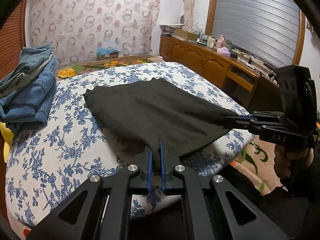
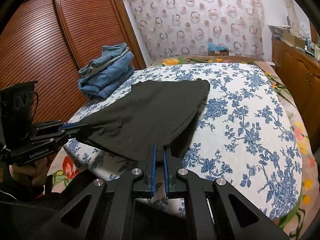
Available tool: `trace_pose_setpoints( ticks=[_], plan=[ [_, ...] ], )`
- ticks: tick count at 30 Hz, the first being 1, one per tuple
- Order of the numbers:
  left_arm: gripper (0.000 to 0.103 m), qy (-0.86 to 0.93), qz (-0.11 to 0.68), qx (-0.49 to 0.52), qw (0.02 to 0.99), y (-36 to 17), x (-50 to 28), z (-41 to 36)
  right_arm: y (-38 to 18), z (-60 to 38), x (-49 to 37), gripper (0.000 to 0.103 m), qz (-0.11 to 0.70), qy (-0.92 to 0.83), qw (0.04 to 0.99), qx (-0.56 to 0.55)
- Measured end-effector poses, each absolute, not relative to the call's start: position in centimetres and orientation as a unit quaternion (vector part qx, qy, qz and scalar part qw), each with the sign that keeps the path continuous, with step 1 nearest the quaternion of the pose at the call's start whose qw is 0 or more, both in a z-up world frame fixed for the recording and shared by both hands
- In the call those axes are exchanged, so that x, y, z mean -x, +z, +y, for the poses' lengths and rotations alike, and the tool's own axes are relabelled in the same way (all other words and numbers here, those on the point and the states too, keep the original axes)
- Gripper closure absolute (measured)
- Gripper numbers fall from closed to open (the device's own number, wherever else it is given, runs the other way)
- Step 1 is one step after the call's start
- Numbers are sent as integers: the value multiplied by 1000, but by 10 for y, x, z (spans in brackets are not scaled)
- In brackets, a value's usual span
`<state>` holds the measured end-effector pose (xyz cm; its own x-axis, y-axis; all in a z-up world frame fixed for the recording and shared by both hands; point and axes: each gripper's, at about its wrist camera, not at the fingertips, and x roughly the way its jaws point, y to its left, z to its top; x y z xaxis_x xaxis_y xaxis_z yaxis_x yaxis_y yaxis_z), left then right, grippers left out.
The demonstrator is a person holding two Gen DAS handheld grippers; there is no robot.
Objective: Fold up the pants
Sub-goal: 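Lower the held edge over the rest of the shirt with both grippers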
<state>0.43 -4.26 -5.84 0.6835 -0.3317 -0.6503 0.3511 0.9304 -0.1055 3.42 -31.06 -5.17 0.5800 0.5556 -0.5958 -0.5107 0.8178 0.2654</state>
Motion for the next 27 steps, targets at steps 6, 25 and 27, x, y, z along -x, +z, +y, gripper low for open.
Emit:
trace_pose_setpoints(
  ticks=[6, 25, 27],
  plan=[
    [96, -184, 356, -11, 916, -60, -5, -40, -48, -308, -36, 97, 342, 304, 888, -31],
    [96, -176, 333, 1, 926, -34, -48, -29, -34, -287, -80, 97, 319, 296, 900, -9],
    [96, -177, 341, 3, 923, -42, -43, -27, -49, -287, -73, 97, 337, 300, 893, -14]
  ],
)
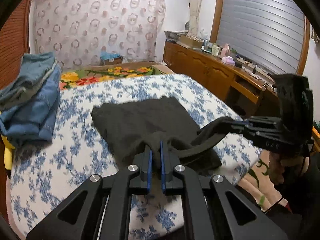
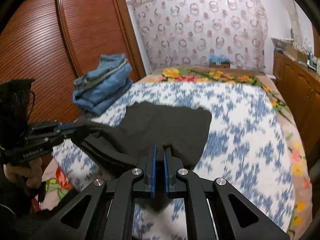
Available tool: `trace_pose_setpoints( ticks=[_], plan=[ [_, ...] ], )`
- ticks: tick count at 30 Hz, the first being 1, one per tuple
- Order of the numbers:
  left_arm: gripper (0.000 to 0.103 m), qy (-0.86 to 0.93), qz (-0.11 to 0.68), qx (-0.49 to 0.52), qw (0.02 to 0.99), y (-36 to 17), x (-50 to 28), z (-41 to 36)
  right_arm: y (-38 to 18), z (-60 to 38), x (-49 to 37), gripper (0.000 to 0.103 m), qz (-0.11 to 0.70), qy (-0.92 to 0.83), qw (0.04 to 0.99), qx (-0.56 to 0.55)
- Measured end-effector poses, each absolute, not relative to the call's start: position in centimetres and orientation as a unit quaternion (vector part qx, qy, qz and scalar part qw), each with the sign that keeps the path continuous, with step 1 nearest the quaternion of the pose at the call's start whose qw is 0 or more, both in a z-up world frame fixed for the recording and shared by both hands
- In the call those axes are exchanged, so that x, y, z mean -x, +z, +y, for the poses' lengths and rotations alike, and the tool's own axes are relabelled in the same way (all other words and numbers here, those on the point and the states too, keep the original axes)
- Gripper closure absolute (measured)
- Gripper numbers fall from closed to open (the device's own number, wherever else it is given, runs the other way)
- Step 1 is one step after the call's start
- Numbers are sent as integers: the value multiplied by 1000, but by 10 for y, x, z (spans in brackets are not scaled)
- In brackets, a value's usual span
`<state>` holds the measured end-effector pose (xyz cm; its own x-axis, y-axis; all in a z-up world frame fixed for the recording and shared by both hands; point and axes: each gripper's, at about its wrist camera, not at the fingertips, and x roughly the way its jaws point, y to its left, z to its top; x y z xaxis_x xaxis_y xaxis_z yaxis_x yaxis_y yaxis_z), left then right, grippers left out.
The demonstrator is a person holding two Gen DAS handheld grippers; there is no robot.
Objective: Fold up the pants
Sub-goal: 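Lower the held edge over the rest of the shirt with both grippers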
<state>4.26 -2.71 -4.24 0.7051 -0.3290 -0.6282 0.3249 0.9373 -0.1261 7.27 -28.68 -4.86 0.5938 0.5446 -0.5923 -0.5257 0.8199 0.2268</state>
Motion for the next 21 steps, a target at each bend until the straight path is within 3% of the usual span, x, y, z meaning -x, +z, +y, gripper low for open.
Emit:
trace_pose_setpoints(
  ticks=[7, 13, 21],
  plan=[
    [95, -172, 388, 8, 905, -84, -32, -24, -88, -285, -67, 97, 379, 287, 879, -30],
    [95, -166, 404, 10, 900, -101, -26, -23, -88, -280, -66, 81, 377, 245, 893, -2],
    [95, -165, 406, 10, 899, -105, -25, -21, -92, -272, -59, 72, 392, 238, 889, -1]
  ],
)
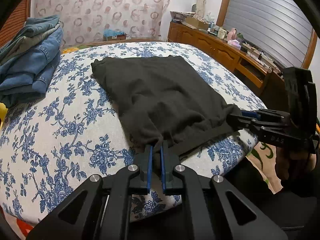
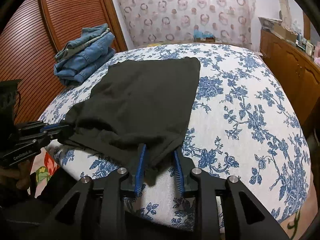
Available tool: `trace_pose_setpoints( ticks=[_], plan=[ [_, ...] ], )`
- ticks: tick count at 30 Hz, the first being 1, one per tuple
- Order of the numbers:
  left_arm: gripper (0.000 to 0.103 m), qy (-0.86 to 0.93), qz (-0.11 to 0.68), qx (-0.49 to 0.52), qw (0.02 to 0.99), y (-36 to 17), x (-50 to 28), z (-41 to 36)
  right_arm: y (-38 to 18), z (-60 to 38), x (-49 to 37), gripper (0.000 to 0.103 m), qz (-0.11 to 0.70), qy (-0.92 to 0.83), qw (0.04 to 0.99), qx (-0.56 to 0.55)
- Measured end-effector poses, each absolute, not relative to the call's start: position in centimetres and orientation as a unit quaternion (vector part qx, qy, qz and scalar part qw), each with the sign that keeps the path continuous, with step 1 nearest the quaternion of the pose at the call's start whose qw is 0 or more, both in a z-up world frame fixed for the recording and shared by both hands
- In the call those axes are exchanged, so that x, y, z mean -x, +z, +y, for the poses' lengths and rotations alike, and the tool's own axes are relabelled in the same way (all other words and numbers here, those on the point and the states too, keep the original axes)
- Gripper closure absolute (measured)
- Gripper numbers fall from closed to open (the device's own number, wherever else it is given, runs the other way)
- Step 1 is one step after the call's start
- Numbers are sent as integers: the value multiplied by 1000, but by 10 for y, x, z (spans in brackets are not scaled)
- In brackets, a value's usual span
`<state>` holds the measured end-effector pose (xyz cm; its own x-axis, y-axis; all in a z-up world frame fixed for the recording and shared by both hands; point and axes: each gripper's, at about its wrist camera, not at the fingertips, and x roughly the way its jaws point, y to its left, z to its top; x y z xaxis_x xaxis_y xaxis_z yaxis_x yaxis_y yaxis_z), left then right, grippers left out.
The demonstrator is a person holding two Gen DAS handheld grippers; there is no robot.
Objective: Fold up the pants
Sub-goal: 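Lower the held edge over the rest of the shirt with both grippers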
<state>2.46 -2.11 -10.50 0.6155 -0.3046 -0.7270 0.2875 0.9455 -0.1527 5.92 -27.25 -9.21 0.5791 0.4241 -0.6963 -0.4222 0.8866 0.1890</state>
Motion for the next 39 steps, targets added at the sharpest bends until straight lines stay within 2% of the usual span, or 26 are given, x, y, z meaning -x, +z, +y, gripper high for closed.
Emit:
trace_pose_setpoints(
  ticks=[4, 8, 9, 10, 11, 13, 16, 28, 39],
  plan=[
    [95, -163, 412, 13, 896, -109, -26, -20, -91, -269, -58, 63, 390, 243, 888, 2],
    [95, -163, 412, 12, 897, -109, -26, -21, -92, -264, -54, 62, 385, 256, 887, 12],
    [95, -165, 411, 12, 897, -108, -26, -21, -93, -264, -54, 63, 384, 258, 886, 14],
    [95, -166, 410, 11, 897, -107, -25, -22, -94, -264, -53, 70, 384, 259, 886, 17],
    [95, -168, 408, 11, 897, -106, -25, -22, -94, -263, -53, 71, 384, 259, 886, 20],
    [96, -176, 403, 15, 898, -103, -23, -22, -95, -266, -54, 83, 387, 264, 883, 15],
    [96, -187, 396, 18, 899, -96, -18, -23, -91, -271, -54, 95, 387, 278, 879, 9],
    [96, -207, 352, 17, 913, -41, 3, -26, -43, -292, -36, 95, 350, 322, 879, -22],
    [95, -167, 350, 10, 922, -40, -64, -14, -36, -285, -103, 95, 328, 304, 894, -31]
  ],
)
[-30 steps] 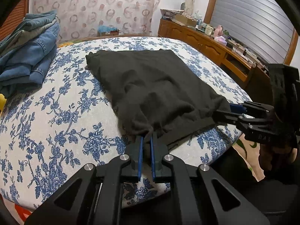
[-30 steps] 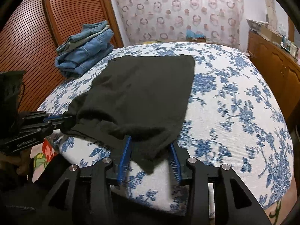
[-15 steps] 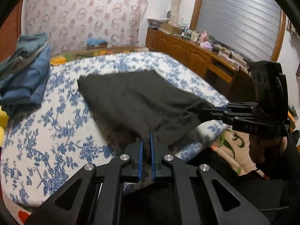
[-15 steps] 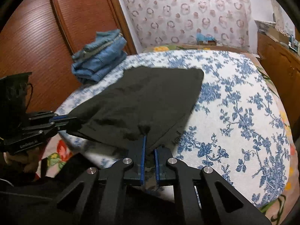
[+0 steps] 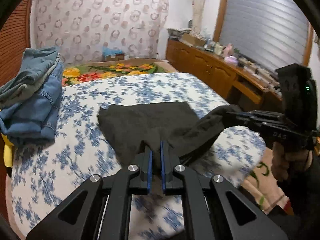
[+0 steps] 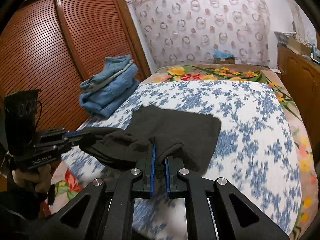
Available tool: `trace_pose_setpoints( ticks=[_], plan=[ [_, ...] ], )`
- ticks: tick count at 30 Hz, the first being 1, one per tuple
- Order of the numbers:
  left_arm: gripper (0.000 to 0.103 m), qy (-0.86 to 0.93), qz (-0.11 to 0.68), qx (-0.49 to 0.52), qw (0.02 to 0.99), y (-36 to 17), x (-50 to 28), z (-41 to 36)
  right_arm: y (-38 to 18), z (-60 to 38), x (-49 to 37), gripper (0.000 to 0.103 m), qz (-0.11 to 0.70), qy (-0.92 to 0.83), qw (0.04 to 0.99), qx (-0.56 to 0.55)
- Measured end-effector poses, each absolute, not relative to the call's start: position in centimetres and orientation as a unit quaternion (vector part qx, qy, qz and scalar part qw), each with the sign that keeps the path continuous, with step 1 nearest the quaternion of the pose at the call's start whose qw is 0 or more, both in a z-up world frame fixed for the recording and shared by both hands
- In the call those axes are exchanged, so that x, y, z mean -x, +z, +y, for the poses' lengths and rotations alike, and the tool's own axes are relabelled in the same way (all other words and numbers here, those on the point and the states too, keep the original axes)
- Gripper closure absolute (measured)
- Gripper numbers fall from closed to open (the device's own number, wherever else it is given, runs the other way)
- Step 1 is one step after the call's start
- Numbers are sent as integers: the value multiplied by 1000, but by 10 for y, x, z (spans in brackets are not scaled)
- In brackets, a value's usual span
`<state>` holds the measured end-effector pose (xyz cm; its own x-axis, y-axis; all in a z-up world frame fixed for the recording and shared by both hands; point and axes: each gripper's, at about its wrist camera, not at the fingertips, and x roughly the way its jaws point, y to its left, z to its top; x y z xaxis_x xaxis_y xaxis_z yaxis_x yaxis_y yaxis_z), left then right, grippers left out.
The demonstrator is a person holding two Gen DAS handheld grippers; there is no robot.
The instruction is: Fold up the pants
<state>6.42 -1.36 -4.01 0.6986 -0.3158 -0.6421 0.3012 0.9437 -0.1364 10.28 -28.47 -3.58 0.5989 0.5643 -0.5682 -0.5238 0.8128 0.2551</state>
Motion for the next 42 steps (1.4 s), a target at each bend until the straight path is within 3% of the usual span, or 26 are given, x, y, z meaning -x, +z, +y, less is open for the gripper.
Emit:
trace_pose_setpoints(
  ticks=[12, 19, 22, 28, 42],
  plan=[
    [95, -148, 362, -11, 921, -53, -120, -17, -57, -255, -164, 95, 348, 276, 896, -16],
    [71, -138, 364, -4, 921, -56, -119, -11, -59, -251, -174, 88, 343, 260, 902, -23],
    [54, -135, 359, -7, 924, -54, -116, -6, -57, -253, -176, 80, 340, 250, 906, -23],
    [53, -134, 361, 2, 923, -56, -108, 5, -49, -265, -164, 72, 322, 239, 916, -23],
    [53, -140, 378, 2, 915, -69, -98, 8, -68, -272, -144, 71, 350, 262, 898, 37]
  ],
)
